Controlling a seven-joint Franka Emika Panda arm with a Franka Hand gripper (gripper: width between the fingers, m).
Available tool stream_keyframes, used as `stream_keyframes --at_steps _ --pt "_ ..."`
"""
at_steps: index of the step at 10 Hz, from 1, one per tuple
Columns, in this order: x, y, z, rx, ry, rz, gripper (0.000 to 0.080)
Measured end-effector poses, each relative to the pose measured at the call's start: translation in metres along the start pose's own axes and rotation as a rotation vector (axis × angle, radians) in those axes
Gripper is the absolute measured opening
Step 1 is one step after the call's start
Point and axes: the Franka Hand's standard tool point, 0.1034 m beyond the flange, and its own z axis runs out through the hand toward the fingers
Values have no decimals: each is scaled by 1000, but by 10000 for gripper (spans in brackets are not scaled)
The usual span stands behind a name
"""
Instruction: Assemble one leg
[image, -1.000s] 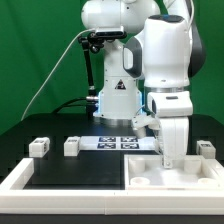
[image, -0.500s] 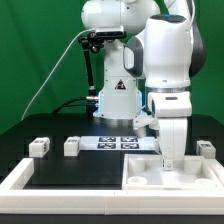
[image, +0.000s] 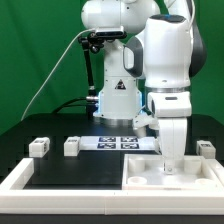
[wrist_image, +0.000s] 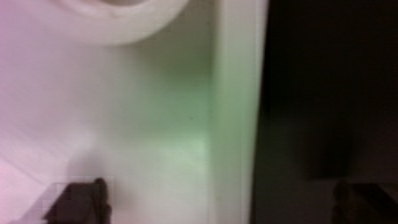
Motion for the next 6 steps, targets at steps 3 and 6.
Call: stream_keyframes --at_steps 3,6 --pt "0 0 0 0 0 0 645" --pt "14 -3 -27 -33 -6 80 648"
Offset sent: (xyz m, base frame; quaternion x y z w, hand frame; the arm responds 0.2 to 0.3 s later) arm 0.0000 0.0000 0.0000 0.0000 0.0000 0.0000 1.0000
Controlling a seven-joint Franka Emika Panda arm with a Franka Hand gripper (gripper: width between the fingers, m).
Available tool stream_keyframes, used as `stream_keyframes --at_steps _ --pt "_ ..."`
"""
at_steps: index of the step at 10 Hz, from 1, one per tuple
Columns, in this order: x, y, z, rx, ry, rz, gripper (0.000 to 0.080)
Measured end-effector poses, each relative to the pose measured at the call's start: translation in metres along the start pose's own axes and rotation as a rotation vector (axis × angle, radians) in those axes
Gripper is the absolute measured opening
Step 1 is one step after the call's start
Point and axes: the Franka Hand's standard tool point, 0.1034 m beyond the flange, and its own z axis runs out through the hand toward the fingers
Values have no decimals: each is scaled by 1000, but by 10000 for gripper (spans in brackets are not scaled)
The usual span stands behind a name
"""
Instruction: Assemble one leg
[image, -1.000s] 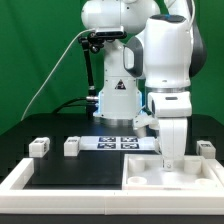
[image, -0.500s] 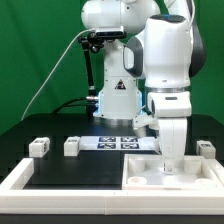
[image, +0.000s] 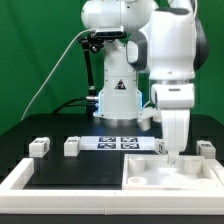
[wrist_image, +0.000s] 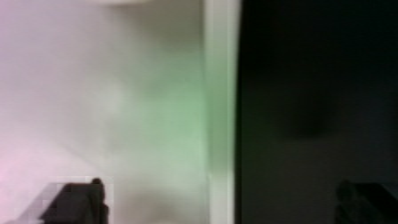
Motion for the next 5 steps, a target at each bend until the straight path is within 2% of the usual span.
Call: stream_keyframes --at_steps 1,2,3,5 --pt "4 -2 -12 -15 -2 28 648" --pt "9 -6 -18 -15 -6 113 648" --pt "14 -10 -22 -7 -14 178 648" --pt "10 -9 -19 -4 -15 181 648"
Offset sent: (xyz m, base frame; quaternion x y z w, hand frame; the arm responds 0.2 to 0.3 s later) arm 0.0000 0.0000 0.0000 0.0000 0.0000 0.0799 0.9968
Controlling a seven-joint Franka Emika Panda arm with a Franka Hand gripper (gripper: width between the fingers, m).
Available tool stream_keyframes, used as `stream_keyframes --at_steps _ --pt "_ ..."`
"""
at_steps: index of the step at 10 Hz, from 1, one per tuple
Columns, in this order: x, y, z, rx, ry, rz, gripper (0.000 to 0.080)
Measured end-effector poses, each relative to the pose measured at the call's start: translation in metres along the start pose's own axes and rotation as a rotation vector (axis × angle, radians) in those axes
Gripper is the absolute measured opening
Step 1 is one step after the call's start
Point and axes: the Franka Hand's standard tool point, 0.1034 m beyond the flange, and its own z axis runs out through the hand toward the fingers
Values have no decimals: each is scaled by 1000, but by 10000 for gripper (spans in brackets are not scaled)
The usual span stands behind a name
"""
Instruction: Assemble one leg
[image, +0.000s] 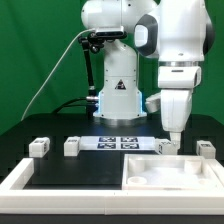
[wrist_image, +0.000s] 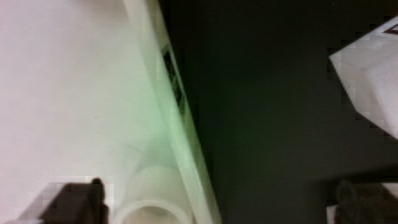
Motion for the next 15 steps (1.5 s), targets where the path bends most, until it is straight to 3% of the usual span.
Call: stream_keyframes --at_steps 3,6,10,14,15 --pt "2 -2 0 7 4 254 648" --pt "26 -28 5 21 19 673 648" --pt "49 -43 5 62 29 1071 648" --pt "46 -45 7 86 1 1155 648" --pt "51 -50 7 83 9 1156 648"
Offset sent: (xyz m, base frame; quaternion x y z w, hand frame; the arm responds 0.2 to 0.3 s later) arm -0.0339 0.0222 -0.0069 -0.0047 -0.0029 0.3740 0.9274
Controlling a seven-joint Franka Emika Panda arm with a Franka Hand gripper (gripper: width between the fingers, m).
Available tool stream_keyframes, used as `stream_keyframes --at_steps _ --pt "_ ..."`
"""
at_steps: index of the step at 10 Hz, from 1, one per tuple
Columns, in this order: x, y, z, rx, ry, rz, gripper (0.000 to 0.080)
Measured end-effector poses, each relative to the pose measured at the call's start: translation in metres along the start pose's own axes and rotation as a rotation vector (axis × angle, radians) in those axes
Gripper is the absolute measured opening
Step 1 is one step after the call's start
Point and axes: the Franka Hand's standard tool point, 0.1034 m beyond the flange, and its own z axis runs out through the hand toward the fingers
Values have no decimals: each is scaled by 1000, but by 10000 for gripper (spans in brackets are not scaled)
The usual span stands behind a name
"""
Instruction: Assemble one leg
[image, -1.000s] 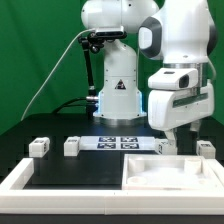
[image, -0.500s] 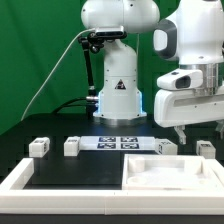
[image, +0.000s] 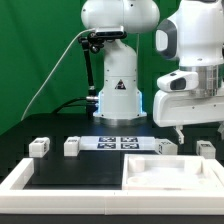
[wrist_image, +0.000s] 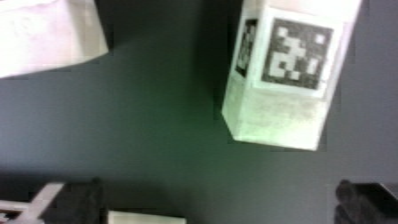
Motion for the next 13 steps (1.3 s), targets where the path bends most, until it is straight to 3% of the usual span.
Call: stream_keyframes --at_steps 1,2,3,5,11,13 --pt "-3 -5 1 -1 -6 -12 648" --pt "-12 -3 2 -20 -131 -21 648" --pt "-9 -6 -2 -31 -226 -21 648" --pt "-6 -8 -1 -42 -357 -17 648" --pt "-19 -9 11 -82 -884 -3 648" --pt "-15 -13 23 -78 -910 -4 648"
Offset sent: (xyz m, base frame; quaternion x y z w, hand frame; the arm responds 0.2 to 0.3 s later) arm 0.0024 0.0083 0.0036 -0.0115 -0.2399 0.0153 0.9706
